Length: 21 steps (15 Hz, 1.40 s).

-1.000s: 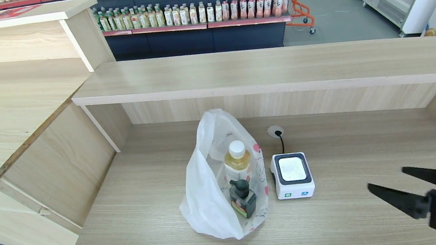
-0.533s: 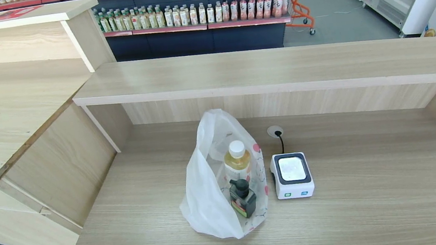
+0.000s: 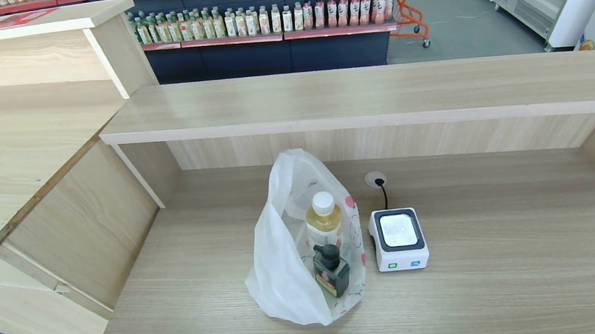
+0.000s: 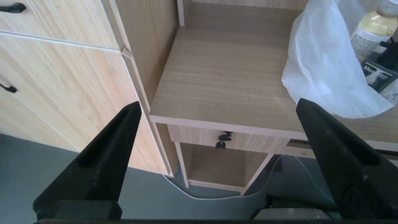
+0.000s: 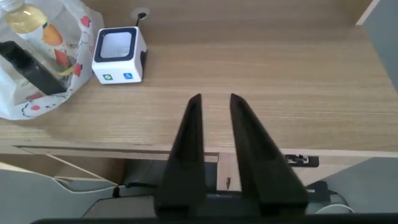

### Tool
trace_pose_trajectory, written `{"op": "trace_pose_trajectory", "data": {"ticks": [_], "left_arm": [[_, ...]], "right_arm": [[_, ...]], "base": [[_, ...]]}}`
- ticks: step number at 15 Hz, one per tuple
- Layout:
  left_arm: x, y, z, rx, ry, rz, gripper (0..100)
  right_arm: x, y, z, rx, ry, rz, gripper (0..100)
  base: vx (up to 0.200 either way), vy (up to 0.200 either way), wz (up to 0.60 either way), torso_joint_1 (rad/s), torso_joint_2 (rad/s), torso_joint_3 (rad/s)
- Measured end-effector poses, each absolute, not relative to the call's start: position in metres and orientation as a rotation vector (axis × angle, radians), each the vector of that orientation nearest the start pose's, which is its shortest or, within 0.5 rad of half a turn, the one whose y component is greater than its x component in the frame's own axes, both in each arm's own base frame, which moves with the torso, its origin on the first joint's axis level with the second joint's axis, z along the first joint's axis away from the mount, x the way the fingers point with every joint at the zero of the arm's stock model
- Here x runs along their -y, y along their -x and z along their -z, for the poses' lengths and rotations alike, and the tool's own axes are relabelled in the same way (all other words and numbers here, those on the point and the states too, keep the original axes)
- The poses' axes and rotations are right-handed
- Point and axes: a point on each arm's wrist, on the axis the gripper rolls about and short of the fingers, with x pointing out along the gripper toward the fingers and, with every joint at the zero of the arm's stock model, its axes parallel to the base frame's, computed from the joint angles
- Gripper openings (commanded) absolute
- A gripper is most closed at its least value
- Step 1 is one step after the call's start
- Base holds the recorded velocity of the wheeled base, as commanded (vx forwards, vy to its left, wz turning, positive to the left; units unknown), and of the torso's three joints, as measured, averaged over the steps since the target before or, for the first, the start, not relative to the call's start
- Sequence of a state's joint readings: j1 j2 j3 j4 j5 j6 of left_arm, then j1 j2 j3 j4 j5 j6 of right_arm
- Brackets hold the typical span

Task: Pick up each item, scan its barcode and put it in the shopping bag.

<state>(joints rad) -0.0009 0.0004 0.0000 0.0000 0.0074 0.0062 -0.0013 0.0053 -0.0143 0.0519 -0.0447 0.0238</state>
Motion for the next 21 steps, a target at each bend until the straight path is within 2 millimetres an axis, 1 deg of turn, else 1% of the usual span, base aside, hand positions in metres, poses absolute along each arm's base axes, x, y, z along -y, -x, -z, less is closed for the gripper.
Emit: {"op": "trace_pose_trajectory", "data": {"ticks": [8,14,18,21], "left_arm": [[-0.0002,0.0228,-0.0755,0.000,-0.009,-0.006,100],[-0.0001,0.0228,-0.0755,-0.001,-0.027,-0.008,100],[-0.0002,0.0228,-0.0755,0.000,-0.010,-0.006,100],[-0.0001,0.0226,-0.0755,-0.002,-0.015,-0.005,100]], "right_arm": [[0.0010,0.0242,-0.0734,-0.040,-0.024,0.046,0],[0.0010,0.0242,-0.0733,-0.042,-0.022,0.045,0],[0.0010,0.0241,-0.0732,-0.042,-0.022,0.046,0],[0.0010,0.0241,-0.0733,-0.042,-0.022,0.046,0]], "base": [[0.000,0.000,0.00,0.000,0.00,0.000],[0.000,-0.200,0.00,0.003,0.00,0.002],[0.000,0.000,0.00,0.000,0.00,0.000],[0.200,0.000,0.00,-0.001,0.00,0.002]]}}
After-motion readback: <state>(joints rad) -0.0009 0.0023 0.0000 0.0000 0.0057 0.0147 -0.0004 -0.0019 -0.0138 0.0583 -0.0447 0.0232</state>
